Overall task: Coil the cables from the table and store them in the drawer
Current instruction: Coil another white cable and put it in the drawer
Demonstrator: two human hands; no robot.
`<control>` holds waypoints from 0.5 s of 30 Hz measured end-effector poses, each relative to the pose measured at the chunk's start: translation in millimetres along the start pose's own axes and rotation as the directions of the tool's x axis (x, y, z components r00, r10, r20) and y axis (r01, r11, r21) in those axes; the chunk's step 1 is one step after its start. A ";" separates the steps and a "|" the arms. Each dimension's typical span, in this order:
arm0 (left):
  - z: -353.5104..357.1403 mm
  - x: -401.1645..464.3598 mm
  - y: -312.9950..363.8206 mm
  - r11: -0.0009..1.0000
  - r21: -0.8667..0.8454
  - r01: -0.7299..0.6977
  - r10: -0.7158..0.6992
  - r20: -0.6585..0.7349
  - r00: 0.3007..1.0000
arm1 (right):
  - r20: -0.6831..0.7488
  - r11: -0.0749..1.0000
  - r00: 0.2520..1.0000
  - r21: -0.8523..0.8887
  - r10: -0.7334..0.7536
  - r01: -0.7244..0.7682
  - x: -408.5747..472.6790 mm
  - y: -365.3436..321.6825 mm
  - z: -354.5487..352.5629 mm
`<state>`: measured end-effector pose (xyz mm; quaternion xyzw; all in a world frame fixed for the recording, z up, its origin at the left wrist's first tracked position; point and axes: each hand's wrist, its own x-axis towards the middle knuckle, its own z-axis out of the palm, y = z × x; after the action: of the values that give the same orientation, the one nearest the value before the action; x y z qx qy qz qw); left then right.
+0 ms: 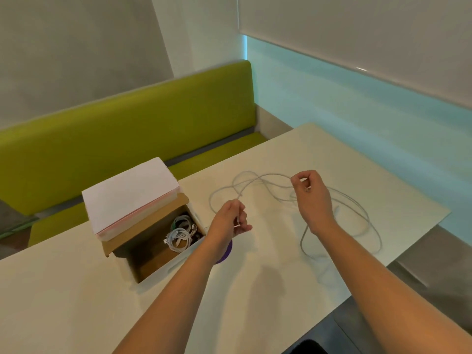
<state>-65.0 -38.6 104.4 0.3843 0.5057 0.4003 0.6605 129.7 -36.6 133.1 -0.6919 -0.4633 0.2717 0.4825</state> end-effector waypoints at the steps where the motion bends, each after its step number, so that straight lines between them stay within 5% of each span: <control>1: 3.7 1.1 5.1 0.995 -0.098 0.009 -0.009 0.004 1.000 | 0.032 0.998 0.999 -0.063 -0.010 0.012 -0.3 5.7 -0.5; 4: 19.5 6.6 24.0 0.959 -0.284 0.002 0.012 0.049 0.999 | 0.116 0.973 0.993 -0.230 -0.009 0.036 1.9 19.9 -4.6; 8: 46.4 19.2 44.3 0.943 -0.331 -0.025 0.066 0.113 0.991 | 0.279 0.925 0.958 -0.377 0.073 0.039 10.6 26.0 -11.5; 15: 86.9 46.1 58.4 0.987 -0.050 -0.150 0.151 0.018 0.988 | 0.455 0.944 0.884 -0.325 0.108 0.052 35.0 15.0 -28.3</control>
<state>19.3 17.2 157.8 0.4099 0.4581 0.4569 0.6429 173.5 -18.3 132.7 -0.6832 -0.5942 0.3562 0.2308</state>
